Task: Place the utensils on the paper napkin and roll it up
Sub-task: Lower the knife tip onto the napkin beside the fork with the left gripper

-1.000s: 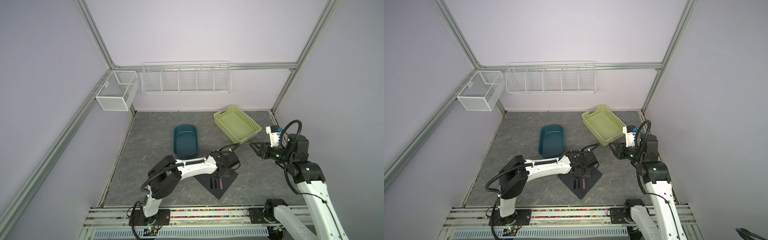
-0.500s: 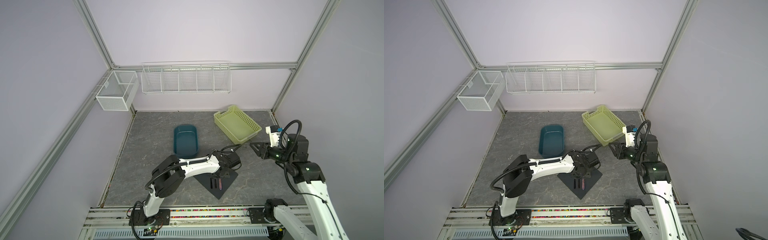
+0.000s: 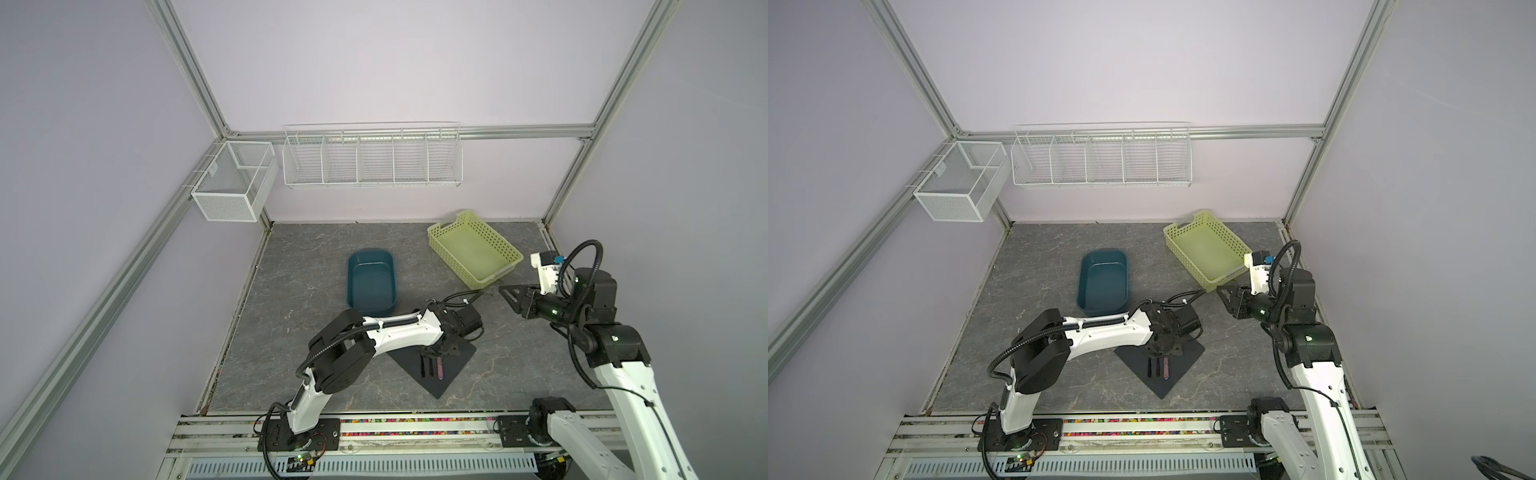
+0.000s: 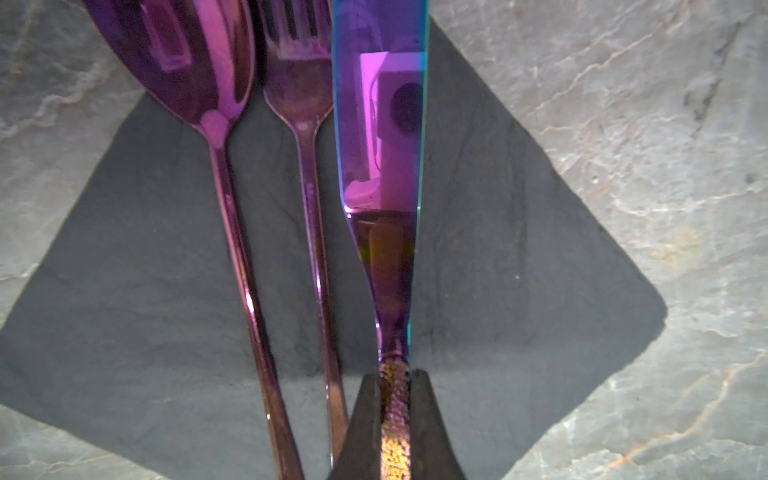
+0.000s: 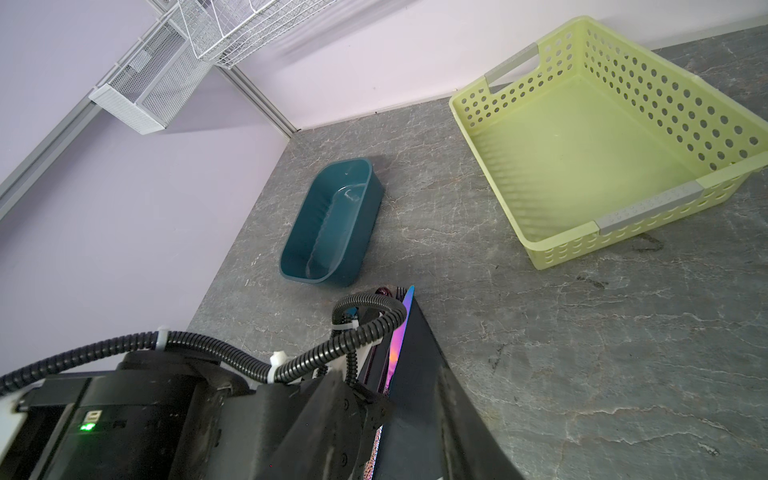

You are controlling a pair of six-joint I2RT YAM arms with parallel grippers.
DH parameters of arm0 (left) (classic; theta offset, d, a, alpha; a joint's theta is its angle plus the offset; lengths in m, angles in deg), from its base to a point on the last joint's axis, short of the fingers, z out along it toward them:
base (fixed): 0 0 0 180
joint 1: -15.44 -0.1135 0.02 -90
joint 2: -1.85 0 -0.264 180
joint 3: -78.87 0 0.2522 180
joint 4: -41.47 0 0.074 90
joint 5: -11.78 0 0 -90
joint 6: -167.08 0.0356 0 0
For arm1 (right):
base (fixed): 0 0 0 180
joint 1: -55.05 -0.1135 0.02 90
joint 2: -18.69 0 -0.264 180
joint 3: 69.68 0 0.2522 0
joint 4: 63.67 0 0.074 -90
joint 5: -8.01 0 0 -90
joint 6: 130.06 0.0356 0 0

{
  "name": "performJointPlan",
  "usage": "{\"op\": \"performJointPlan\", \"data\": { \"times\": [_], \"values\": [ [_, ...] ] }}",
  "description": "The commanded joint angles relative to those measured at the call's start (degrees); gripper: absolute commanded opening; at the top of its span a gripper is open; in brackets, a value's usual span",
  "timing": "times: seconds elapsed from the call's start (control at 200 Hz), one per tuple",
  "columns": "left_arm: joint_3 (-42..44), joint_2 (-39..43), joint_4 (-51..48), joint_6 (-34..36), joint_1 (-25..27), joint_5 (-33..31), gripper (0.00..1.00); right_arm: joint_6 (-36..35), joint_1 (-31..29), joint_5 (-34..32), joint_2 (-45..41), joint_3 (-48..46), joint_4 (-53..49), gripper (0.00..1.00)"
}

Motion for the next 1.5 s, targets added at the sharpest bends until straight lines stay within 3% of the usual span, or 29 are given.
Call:
{"op": "performJointPlan", "data": {
  "times": [0.0, 1.375, 1.495],
  "values": [
    [-1.53, -1.34, -1.78, -1.65, 0.22, -1.47, 0.00, -1.84, -0.49, -0.12, -0.98, -0.20, -0.72, 0.40],
    [-3.56, -3.76, -3.55, -4.46, -0.84, -2.06, 0.00, -2.83, -2.04, -0.94, -1.39, 0.00, -0.99, 0.41],
    [-4.06, -3.93, -3.94, -4.29, -0.82, -2.14, 0.04, -2.82, -2.23, -0.94, -1.40, 0.08, -0.87, 0.41]
  ]
}}
